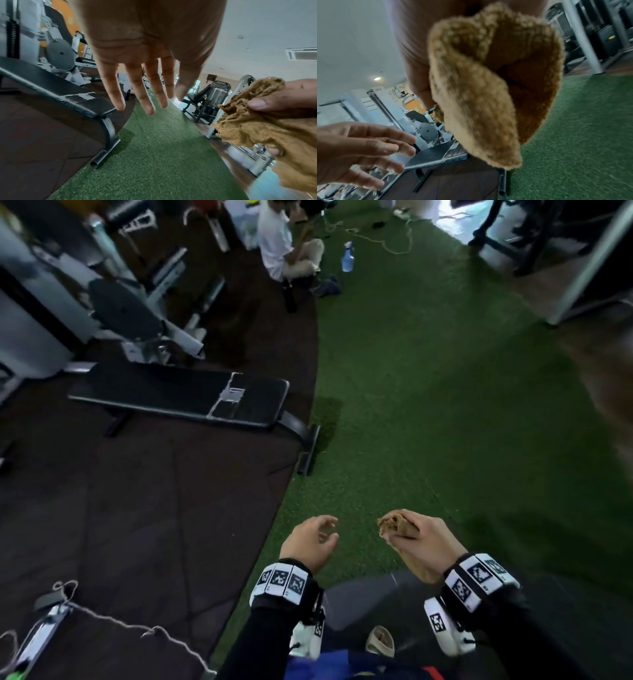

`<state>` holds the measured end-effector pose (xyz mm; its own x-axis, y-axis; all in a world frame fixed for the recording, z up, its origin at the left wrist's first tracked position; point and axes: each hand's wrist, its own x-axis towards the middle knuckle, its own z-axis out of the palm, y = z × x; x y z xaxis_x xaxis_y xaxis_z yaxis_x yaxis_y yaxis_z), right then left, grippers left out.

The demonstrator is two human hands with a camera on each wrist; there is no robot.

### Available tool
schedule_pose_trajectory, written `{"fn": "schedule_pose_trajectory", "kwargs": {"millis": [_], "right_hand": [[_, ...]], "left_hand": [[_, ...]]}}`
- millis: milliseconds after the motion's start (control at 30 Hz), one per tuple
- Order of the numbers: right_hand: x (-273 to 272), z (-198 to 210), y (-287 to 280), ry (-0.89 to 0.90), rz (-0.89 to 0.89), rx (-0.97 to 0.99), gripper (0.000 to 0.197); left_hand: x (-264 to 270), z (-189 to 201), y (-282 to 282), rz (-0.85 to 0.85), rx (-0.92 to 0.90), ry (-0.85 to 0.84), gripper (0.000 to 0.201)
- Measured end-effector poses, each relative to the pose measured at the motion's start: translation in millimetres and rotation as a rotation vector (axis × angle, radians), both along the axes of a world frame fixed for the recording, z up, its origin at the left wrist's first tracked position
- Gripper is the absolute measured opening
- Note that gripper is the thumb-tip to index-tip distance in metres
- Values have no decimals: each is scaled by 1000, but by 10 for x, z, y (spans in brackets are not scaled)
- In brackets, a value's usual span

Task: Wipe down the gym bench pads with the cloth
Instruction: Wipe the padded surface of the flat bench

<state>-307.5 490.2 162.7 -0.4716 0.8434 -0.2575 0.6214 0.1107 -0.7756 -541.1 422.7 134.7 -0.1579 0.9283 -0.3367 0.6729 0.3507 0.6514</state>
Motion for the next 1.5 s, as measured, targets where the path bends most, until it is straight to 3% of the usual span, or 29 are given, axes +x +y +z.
{"fn": "schedule_pose_trajectory", "kwargs": {"millis": [267, 767, 1167, 1500], "right_hand": [[-1164, -49, 277, 25, 166, -26, 25], [-4089, -119, 806, 17, 225, -20, 26], [-5421, -329, 2007, 7, 96, -40, 23], [-6036, -565, 2926, -46, -52, -50, 22]], "left_hand": [[-998, -27, -32, 175, 19, 14, 26], [-3994, 136, 282, 282, 5, 12, 27], [-5246, -97, 1748, 158, -50, -9, 28], [-5877, -225, 3060, 32, -104, -14, 29]]}}
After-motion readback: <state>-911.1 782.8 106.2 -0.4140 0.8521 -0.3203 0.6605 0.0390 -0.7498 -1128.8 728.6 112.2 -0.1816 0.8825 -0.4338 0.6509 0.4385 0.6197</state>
